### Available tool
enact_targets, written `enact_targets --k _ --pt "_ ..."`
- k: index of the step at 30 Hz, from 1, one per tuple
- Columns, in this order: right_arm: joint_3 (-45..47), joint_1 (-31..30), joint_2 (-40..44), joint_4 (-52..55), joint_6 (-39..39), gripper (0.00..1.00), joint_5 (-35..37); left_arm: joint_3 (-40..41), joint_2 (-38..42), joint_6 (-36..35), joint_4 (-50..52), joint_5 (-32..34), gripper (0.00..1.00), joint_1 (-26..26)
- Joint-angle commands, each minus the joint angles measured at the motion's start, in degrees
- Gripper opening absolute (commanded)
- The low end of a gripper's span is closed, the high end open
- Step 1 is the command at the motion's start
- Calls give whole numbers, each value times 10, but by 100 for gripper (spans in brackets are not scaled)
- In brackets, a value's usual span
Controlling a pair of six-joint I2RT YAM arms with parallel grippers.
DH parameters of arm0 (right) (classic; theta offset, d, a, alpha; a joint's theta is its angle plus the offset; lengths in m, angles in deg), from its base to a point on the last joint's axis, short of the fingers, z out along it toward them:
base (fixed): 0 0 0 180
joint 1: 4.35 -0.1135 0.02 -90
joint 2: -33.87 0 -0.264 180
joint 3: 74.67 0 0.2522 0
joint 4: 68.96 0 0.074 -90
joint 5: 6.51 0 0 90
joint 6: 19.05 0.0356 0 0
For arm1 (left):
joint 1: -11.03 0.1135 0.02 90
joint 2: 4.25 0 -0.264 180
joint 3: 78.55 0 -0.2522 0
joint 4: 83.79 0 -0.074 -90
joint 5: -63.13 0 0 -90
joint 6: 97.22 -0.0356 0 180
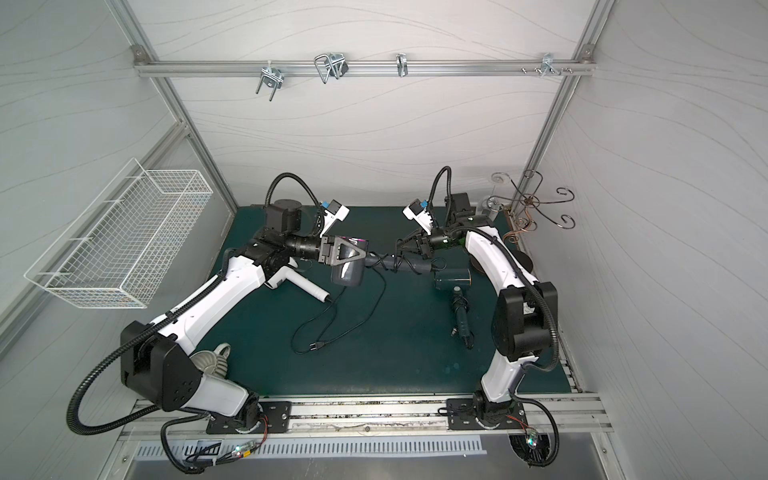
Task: Wrap the cord around the hair dryer
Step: Wrap the power cord around the hair dryer.
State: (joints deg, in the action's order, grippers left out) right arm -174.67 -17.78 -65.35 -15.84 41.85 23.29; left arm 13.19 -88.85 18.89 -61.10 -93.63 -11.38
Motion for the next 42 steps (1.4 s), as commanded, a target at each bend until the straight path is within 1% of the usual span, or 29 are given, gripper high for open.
enact_targets --k 1,5,11,14,18,23,30,33,35,37,42 --pt "17 13 19 -24 28 0 5 -4 15 81 -157 -93 0 6" --pt "46 16 36 -33 49 0 10 -4 8 133 -223 -94 0 13" --pt "66 27 34 -41 84 1 -10 -17 3 154 -246 -96 0 15" --pt "79 26 35 -57 99 4 -23 -17 5 162 -255 -95 0 15" --pt "88 26 31 -64 108 12 -31 -15 8 163 -255 -94 0 16" --pt "105 27 31 -87 128 16 -42 -17 8 163 -255 -91 0 20" --pt "127 30 33 -117 163 13 -50 -21 7 170 -263 -87 0 29" --pt "141 31 34 -144 190 11 -59 -17 6 175 -273 -86 0 32" --pt "151 31 35 -168 229 9 -61 -10 6 179 -280 -81 0 36" --pt "161 31 37 -193 260 7 -69 6 6 197 -308 -70 0 44" --pt "194 31 45 -253 334 2 -64 53 -3 292 -455 -39 0 67"
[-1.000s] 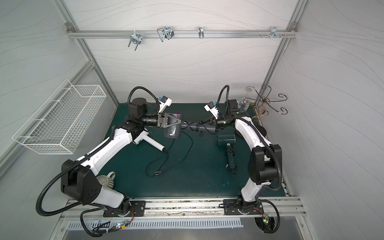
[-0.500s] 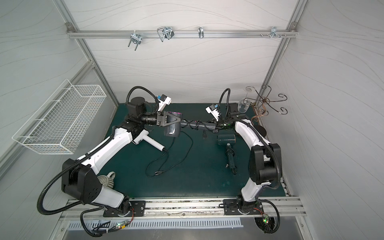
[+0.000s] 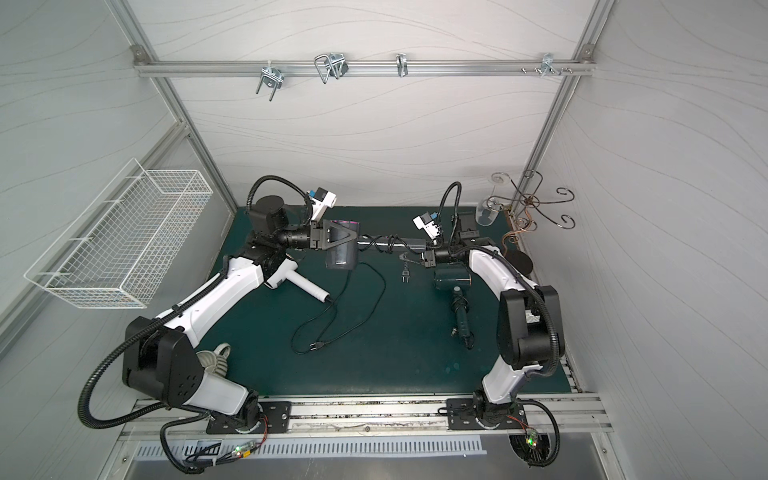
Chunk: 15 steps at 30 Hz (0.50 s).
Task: Wrap the cord around the hair dryer
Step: Wrap the power cord around the hair dryer.
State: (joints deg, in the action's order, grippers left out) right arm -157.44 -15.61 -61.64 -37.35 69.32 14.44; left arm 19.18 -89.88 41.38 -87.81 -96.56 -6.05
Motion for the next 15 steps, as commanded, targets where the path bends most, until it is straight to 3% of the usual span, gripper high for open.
enact_targets --k 1,9,15 --pt "28 9 8 -51 77 1 27 -1 4 85 -212 -3 0 18" --pt "77 -5 21 -191 246 0 86 16 -23 159 -320 53 0 23" --pt "84 -44 57 -172 262 0 149 28 -3 101 -244 125 0 35"
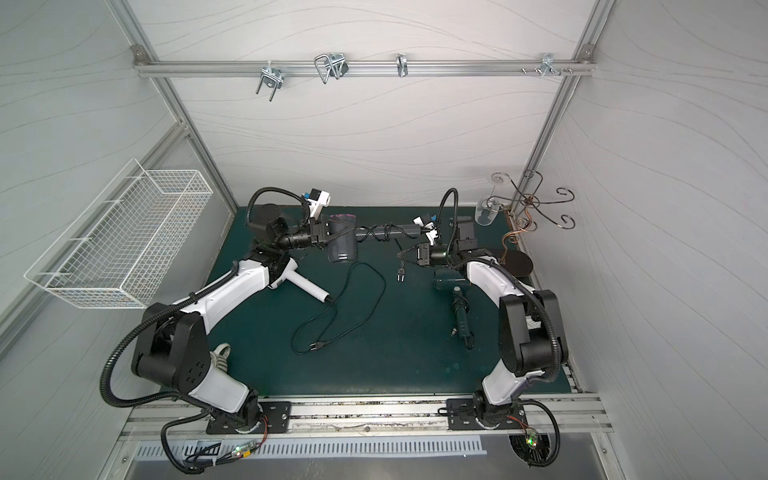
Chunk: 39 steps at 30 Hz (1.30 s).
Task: Wrap the cord around the hair dryer
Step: Wrap the power cord around the hair dryer.
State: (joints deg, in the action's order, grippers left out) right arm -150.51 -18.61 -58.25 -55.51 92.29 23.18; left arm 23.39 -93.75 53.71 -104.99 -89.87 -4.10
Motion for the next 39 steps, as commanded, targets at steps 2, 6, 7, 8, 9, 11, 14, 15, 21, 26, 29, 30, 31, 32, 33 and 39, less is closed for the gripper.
enact_targets --k 2,6,7,8,9,11,14,15,21,26,29,30,31,32,33,39 --pt "24 -23 42 16 34 0 82 -13 50 -69 -14 84 0 20" --pt "45 -29 80 16 53 0 109 -11 72 -126 62 116 0 25" --pt "49 -29 88 15 58 0 114 -9 77 -137 79 126 0 25" --pt "51 -30 98 18 61 0 118 -7 82 -149 93 136 0 25" --pt "50 -31 107 24 60 0 121 -7 85 -159 101 143 0 25" --pt "37 -35 118 56 45 0 128 -7 92 -188 154 158 0 25" --pt "4 -46 123 133 3 0 139 -11 100 -233 217 185 0 25" --pt "-3 -52 124 153 -9 0 145 -12 101 -243 232 192 0 25" --pt "-24 -74 127 215 -28 0 178 -12 111 -299 311 258 0 23" --pt "-9 -79 133 207 9 0 196 -17 117 -311 371 327 0 20" --pt "14 -72 133 155 77 0 193 7 125 -252 346 354 0 20" --pt "22 -72 134 132 102 0 196 21 129 -230 324 360 0 19" --pt "31 -73 134 101 132 0 202 37 131 -204 301 367 0 20" --pt "40 -74 134 73 159 0 207 51 134 -185 282 373 0 19" --pt "51 -77 132 42 187 0 215 66 136 -164 256 378 0 20" --pt "52 -117 119 -17 224 0 273 70 119 -107 195 386 0 18"
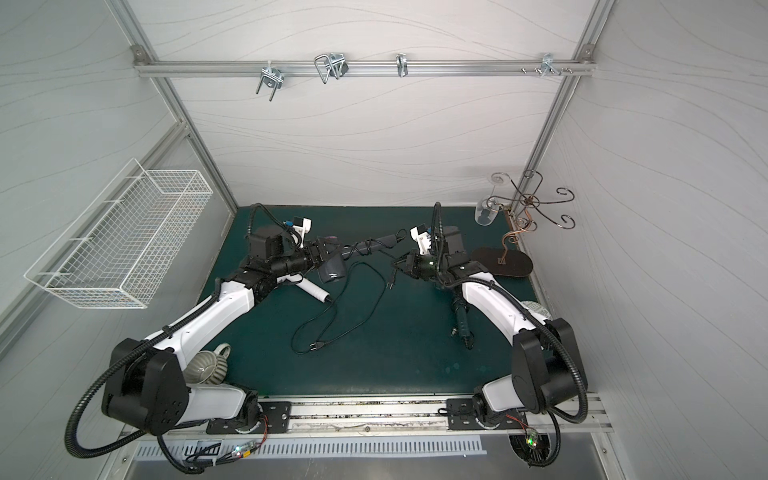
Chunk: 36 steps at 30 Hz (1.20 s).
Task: Wrap the cord around the hair dryer
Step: Wrap the power cord around the hair dryer.
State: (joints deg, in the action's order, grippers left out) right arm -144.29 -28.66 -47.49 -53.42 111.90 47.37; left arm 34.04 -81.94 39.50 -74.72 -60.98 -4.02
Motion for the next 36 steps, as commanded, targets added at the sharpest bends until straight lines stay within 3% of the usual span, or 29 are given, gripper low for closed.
enact_targets --k 1,6,11,15,26,36 --pt "-28 -27 8 -6 7 0 41 -49 -1 14 -84 102 0 16" --pt "-114 -48 -5 159 -130 0 30 -98 -7 -104 64 118 0 13" --pt "-251 -41 -55 429 -363 0 -13 -120 -17 -201 180 133 0 0" --pt "-322 -40 -105 563 -499 0 9 -138 -26 -250 237 139 0 -16" --pt "-303 -46 -136 571 -629 0 32 -239 -106 -328 421 110 0 -62" --pt "-254 -48 -141 552 -689 0 58 -250 -141 -303 524 64 0 -68"
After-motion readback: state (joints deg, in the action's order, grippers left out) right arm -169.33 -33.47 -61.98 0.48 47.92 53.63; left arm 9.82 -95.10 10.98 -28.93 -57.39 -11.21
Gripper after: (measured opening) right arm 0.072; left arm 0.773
